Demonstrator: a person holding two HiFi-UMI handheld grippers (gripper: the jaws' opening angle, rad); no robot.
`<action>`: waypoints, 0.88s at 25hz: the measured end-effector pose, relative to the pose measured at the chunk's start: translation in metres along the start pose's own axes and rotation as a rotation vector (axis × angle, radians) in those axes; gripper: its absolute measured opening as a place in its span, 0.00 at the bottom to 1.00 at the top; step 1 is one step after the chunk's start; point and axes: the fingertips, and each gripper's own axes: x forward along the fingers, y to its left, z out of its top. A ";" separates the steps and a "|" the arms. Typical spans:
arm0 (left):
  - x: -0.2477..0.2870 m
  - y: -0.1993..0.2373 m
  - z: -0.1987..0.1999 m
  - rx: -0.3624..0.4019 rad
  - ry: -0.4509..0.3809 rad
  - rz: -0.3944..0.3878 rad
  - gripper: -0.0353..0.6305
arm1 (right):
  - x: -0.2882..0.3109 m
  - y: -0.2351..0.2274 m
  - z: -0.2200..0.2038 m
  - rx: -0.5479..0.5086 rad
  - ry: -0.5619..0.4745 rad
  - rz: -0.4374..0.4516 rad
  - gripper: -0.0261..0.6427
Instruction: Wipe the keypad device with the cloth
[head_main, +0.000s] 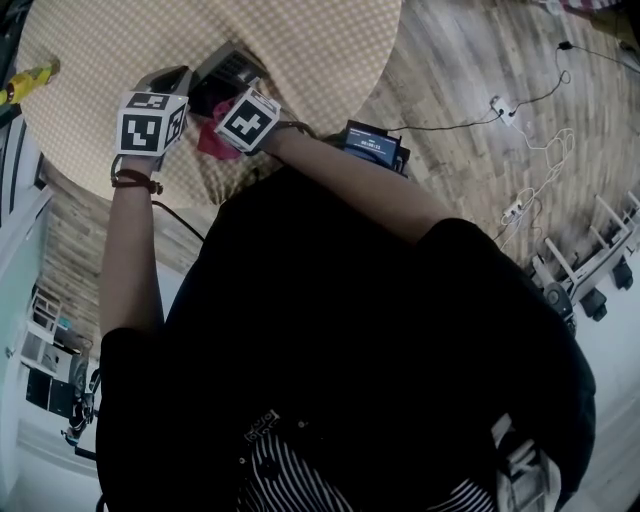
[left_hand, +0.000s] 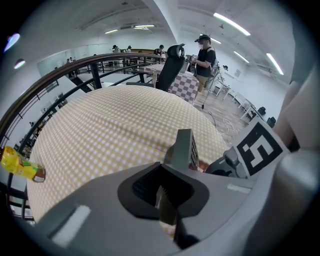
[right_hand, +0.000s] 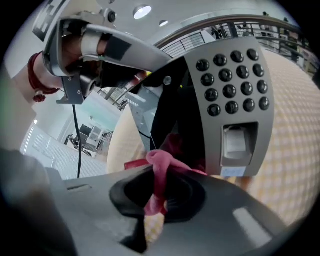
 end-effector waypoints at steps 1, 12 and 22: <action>0.000 0.000 0.001 0.007 -0.001 0.006 0.05 | 0.001 -0.001 -0.002 0.007 0.013 0.000 0.09; 0.004 0.012 -0.001 0.060 0.001 0.063 0.05 | -0.052 0.010 0.091 -0.085 -0.281 -0.026 0.09; 0.003 0.009 0.006 0.164 -0.002 0.104 0.05 | -0.011 -0.004 0.021 -0.045 -0.110 -0.032 0.09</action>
